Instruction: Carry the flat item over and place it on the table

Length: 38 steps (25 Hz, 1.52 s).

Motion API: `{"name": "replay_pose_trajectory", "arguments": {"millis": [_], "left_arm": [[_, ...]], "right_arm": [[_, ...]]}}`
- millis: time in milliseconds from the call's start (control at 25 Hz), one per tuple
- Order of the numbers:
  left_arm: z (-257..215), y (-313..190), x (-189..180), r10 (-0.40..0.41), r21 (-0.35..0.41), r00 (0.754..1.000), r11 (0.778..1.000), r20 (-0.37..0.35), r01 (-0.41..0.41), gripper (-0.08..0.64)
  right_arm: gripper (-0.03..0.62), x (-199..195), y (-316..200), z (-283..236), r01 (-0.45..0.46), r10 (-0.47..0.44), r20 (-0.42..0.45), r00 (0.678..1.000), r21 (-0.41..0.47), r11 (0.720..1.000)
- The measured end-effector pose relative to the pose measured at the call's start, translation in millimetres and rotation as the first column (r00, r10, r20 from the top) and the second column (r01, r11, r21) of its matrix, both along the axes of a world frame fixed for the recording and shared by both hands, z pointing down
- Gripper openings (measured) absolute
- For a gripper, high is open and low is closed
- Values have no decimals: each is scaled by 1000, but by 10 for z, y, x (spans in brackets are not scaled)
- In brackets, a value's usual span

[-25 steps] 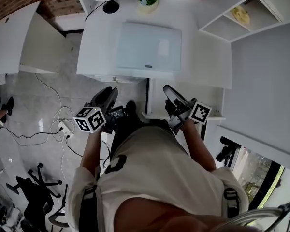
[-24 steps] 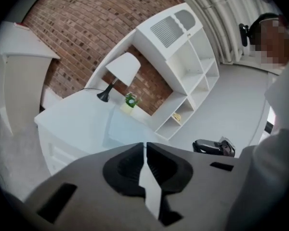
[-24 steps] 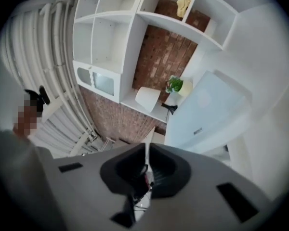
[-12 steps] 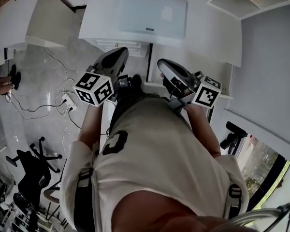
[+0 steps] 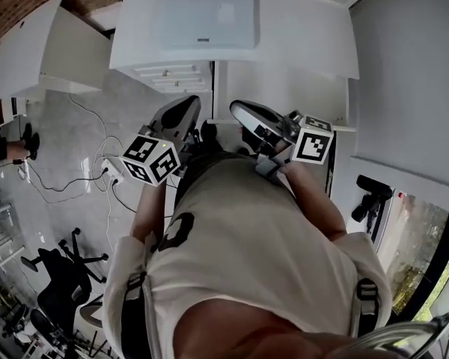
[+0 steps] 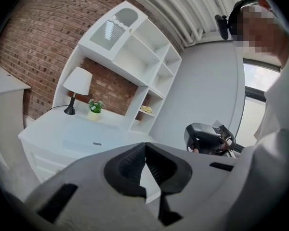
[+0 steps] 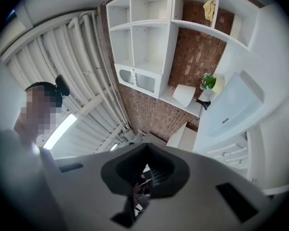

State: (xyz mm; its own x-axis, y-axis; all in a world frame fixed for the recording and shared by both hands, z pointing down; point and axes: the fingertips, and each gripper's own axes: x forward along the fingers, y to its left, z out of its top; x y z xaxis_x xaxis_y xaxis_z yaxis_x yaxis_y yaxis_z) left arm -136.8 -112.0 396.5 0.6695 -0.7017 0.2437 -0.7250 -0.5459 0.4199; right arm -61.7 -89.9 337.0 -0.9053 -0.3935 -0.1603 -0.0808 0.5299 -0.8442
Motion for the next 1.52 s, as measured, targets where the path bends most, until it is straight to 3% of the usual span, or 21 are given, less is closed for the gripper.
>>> {"name": "replay_pose_trajectory", "arguments": {"millis": [240, 480, 600, 920, 1160, 1520], "left_arm": [[-116, 295, 243, -27, -1, 999, 1000, -27, 27, 20], [-234, 434, 49, -117, 8, 993, 993, -19, 118, 20], [-243, 575, -41, -147, 24, 989, 989, 29, 146, 20], [-239, 743, -602, -200, 80, 965, 979, 169, 189, 20], [-36, 881, -1179, -207, 31, 968, 978, 142, 205, 20], [132, 926, -1684, -189, -16, 978, 981, 89, 191, 20]], "right_arm": [[11, 210, 294, 72, 26, -26, -22, 999, -32, 999], [11, 38, 521, 206, 109, -112, -16, 994, -106, 988], [11, -93, 683, 223, 178, -181, -13, 983, -121, 977], [11, -438, 890, 156, 264, -268, -88, 959, -54, 963], [11, -1029, 927, 234, 270, -281, -115, 953, -98, 958], [11, -1460, 930, 356, 223, -248, -187, 950, -148, 964]]}}
